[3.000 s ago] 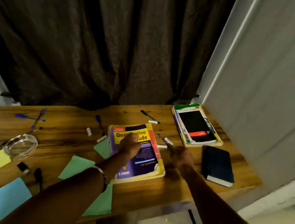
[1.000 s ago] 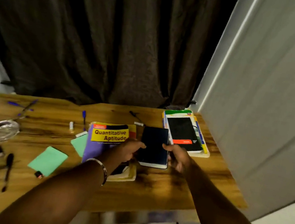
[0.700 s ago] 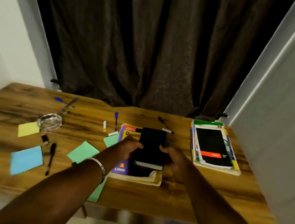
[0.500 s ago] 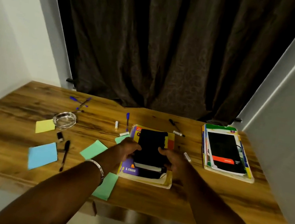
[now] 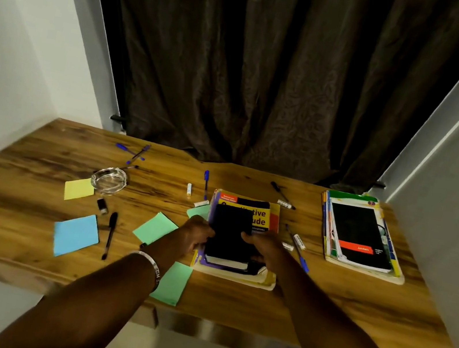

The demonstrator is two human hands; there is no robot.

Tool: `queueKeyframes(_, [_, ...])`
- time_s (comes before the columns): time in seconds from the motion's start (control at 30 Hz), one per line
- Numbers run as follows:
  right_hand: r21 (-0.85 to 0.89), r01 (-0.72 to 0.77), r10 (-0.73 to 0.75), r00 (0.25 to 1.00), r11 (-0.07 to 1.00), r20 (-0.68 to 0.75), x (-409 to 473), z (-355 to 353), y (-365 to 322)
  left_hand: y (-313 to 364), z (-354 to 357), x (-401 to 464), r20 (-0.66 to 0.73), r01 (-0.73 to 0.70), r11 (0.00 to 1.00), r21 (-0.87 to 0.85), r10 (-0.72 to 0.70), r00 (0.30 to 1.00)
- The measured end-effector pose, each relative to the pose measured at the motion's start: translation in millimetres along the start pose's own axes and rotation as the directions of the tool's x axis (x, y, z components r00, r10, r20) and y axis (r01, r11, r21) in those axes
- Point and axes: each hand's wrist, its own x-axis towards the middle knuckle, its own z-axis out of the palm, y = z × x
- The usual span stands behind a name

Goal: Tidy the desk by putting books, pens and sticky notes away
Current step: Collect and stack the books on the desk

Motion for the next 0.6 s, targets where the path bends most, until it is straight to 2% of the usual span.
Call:
queueKeyframes(0.13, [-0.103, 0.022, -0.032, 0.994, 0.994, -0.1, 0.9, 5.5, 2.6, 1.6, 0.8, 5.1, -0.038, -0.029, 0.998, 0.063, 0.031, 0.999])
queueKeyframes(0.2, [-0.152, 0.043, -0.066, 0.987, 0.987, -0.148, -0.2, 8.0, 4.4, 3.9, -0.3, 8.5, -0.055, -0.055, 0.987, 0.151, 0.064, 0.996])
queueKeyframes(0.37, [-0.451, 0.103, -0.222, 0.95, 0.886, -0.22, -11.3, 0.2, -4.7, 25.2, -2.1, 5.0, -0.166, -0.19, 0.896, 0.402, 0.275, 0.947])
queueKeyframes(0.6, [-0.666, 0.082, -0.308, 0.923, 0.742, -0.229, -36.1, -24.9, -5.2, 46.7, 24.6, 0.9, -0.079, -0.341, 0.844, 0.414, 0.407, 0.91])
